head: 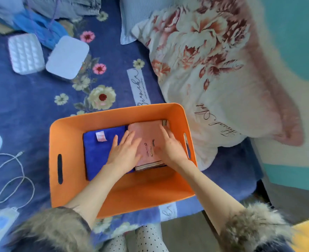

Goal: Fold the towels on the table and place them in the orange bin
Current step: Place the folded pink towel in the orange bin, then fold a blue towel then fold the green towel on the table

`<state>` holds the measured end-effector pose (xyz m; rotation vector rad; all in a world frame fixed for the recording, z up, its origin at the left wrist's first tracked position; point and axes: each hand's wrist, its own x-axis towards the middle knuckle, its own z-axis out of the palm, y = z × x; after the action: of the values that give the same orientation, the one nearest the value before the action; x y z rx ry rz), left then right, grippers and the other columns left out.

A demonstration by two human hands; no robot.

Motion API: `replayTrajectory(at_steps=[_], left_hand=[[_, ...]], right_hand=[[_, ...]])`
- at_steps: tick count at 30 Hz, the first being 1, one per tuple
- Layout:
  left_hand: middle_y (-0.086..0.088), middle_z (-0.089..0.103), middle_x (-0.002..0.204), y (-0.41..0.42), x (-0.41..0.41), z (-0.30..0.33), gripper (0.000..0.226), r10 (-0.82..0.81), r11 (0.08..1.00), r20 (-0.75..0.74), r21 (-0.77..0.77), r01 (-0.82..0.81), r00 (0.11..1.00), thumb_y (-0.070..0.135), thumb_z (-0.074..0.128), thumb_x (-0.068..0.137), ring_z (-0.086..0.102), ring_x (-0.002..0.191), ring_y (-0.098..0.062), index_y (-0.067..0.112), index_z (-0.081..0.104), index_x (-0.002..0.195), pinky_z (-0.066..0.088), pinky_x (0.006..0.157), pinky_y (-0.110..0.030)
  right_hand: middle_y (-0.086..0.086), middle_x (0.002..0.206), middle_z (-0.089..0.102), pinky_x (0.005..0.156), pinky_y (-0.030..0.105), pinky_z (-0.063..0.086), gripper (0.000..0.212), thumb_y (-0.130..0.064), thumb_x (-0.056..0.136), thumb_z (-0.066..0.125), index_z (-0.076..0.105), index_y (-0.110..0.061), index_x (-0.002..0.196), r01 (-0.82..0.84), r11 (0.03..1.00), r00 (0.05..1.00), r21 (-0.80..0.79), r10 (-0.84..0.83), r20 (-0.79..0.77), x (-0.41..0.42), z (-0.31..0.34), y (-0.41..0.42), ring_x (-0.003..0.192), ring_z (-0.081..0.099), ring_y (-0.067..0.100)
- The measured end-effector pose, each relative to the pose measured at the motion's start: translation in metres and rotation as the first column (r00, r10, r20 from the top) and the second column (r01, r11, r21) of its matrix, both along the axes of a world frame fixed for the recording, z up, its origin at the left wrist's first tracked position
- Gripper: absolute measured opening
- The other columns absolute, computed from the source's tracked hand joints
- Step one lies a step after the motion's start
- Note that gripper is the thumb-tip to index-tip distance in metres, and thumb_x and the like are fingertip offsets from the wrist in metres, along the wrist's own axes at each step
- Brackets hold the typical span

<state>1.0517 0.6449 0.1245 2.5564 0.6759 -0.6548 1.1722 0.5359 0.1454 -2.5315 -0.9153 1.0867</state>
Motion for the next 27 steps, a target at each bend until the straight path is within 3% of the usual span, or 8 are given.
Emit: replayTrajectory(at_steps=[2, 4, 5, 7, 10, 16, 20, 27], left_hand=[[-0.007, 0.026, 0.151, -0.009, -0.01, 0.023, 0.051, 0.097, 0.992, 0.143, -0.095, -0.084, 0.985, 0.03, 0.048, 0.095, 0.017, 0.143, -0.024, 0.016, 0.033, 0.143, 0.015, 0.115, -0.043], [-0.007, 0.044, 0.138, -0.02, -0.018, 0.047, 0.043, 0.165, 0.971, 0.288, -0.216, -0.104, 0.943, 0.023, 0.052, 0.094, 0.037, 0.132, -0.025, 0.012, 0.045, 0.134, 0.029, 0.106, -0.036], [-0.006, 0.047, 0.134, -0.025, -0.021, 0.058, 0.04, 0.178, 0.961, 0.332, -0.261, -0.091, 0.926, 0.02, 0.054, 0.093, 0.042, 0.127, -0.025, 0.011, 0.048, 0.132, 0.032, 0.103, -0.033], [-0.004, 0.049, 0.133, -0.034, -0.024, 0.077, 0.038, 0.157, 0.953, 0.392, -0.301, -0.035, 0.906, 0.017, 0.054, 0.092, 0.045, 0.125, -0.022, 0.011, 0.05, 0.13, 0.032, 0.101, -0.028], [0.0, 0.051, 0.131, -0.046, -0.02, 0.103, 0.035, 0.066, 0.945, 0.483, -0.312, 0.101, 0.873, 0.017, 0.053, 0.093, 0.046, 0.124, -0.019, 0.013, 0.052, 0.128, 0.032, 0.102, -0.028], [0.0, 0.054, 0.128, -0.092, -0.026, 0.159, 0.048, -0.288, 0.868, 0.597, -0.167, 0.467, 0.749, 0.036, 0.038, 0.087, 0.047, 0.121, -0.019, 0.014, 0.055, 0.126, 0.033, 0.103, -0.029], [-0.008, 0.063, 0.109, -0.151, -0.034, 0.186, 0.05, -0.569, 0.662, 0.626, -0.037, 0.749, 0.533, 0.037, 0.035, 0.082, 0.06, 0.103, -0.028, 0.008, 0.063, 0.113, 0.051, 0.089, -0.04], [-0.004, 0.066, 0.106, -0.286, -0.076, 0.242, 0.044, -0.768, 0.223, 0.633, 0.12, 0.967, 0.098, 0.035, 0.039, 0.085, 0.065, 0.096, -0.025, 0.011, 0.065, 0.11, 0.055, 0.073, -0.033]], right_hand=[[0.007, 0.153, 0.026, 0.109, 0.036, 0.024, 0.062, -0.02, 0.092, 0.048, 0.022, -0.015, 0.148, 0.021, 0.998, 0.996, 0.054, -0.026, 0.082, -0.009, 0.035, -0.011, 0.136, 0.031, 0.029], [0.006, 0.146, 0.038, 0.105, 0.036, 0.029, 0.056, -0.031, 0.091, 0.037, 0.033, -0.013, 0.144, 0.076, 0.992, 0.986, 0.104, -0.09, 0.143, -0.023, 0.071, -0.025, 0.133, 0.035, 0.029], [0.007, 0.143, 0.042, 0.102, 0.038, 0.034, 0.058, -0.036, 0.088, 0.033, 0.037, -0.013, 0.141, 0.114, 0.984, 0.977, 0.136, -0.136, 0.164, -0.03, 0.086, -0.033, 0.131, 0.038, 0.029], [0.007, 0.139, 0.045, 0.097, 0.04, 0.04, 0.054, -0.032, 0.089, 0.042, 0.038, -0.014, 0.14, 0.223, 0.96, 0.945, 0.169, -0.255, 0.204, -0.045, 0.11, -0.052, 0.126, 0.043, 0.03], [0.008, 0.137, 0.046, 0.095, 0.041, 0.041, 0.051, -0.022, 0.091, 0.05, 0.037, -0.016, 0.14, 0.362, 0.915, 0.867, 0.177, -0.4, 0.295, -0.071, 0.137, -0.089, 0.12, 0.047, 0.031], [0.004, 0.142, 0.04, 0.099, 0.041, 0.037, 0.056, -0.032, 0.095, 0.046, 0.028, -0.018, 0.145, 0.599, 0.791, 0.705, 0.122, -0.594, 0.388, -0.141, 0.169, -0.17, 0.126, 0.043, 0.027], [0.001, 0.141, 0.041, 0.102, 0.037, 0.033, 0.055, -0.034, 0.095, 0.044, 0.027, -0.019, 0.145, 0.779, 0.619, 0.515, 0.097, -0.721, 0.464, -0.202, 0.194, -0.238, 0.128, 0.041, 0.022], [-0.002, 0.146, 0.034, 0.109, 0.036, 0.025, 0.053, -0.034, 0.098, 0.039, 0.023, -0.021, 0.147, 0.968, 0.196, 0.089, 0.158, -0.852, 0.516, -0.344, 0.236, -0.339, 0.134, 0.033, 0.018]])
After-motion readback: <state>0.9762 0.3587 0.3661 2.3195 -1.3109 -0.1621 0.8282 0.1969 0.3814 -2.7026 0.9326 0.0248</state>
